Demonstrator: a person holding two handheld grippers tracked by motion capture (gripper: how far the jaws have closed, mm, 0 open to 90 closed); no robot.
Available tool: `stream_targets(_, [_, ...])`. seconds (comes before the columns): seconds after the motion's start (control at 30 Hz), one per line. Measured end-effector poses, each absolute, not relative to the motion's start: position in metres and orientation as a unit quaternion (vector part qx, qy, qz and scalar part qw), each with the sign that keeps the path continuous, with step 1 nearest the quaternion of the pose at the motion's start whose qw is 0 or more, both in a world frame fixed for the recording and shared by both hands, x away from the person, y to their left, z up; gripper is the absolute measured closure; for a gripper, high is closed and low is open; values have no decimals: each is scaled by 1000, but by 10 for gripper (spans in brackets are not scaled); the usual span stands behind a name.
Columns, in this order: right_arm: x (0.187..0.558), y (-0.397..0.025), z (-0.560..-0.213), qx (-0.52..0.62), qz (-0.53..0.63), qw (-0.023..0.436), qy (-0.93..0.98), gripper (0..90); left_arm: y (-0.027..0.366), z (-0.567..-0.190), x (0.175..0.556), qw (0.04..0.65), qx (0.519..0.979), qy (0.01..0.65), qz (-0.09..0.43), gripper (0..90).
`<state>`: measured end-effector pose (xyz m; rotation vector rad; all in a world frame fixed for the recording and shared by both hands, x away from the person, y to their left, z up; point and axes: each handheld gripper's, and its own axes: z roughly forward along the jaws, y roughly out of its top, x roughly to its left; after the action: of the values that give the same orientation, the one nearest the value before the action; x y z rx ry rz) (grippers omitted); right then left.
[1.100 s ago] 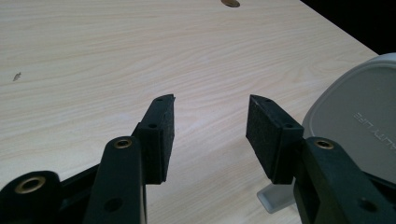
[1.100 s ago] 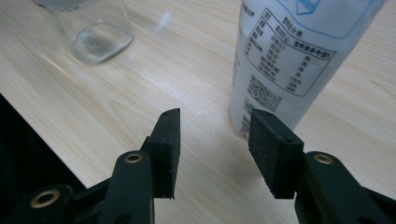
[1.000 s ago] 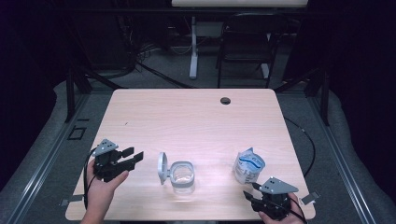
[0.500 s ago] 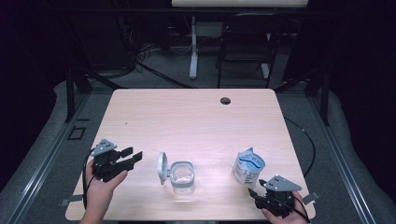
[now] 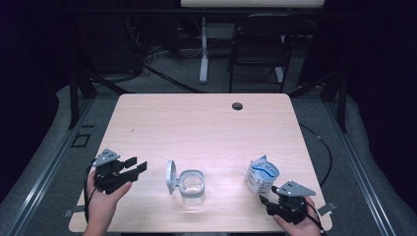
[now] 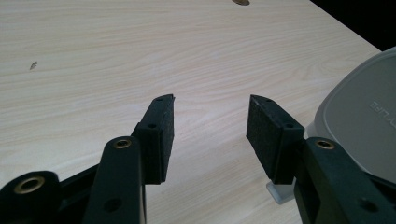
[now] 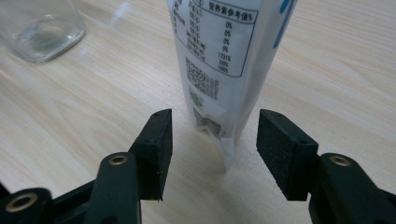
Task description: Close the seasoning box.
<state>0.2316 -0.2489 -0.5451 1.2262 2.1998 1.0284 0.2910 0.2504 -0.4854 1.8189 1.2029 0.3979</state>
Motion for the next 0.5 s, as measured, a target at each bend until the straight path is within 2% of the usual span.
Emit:
stream_targets(0.17, [236, -246, -546, 436, 371, 224, 789, 428, 254, -486, 288, 443, 734, 489, 161, 522])
stream_targets(0.5, [245, -242, -550, 447, 381, 216, 780, 422, 263, -488, 284, 440, 728, 499, 165, 522])
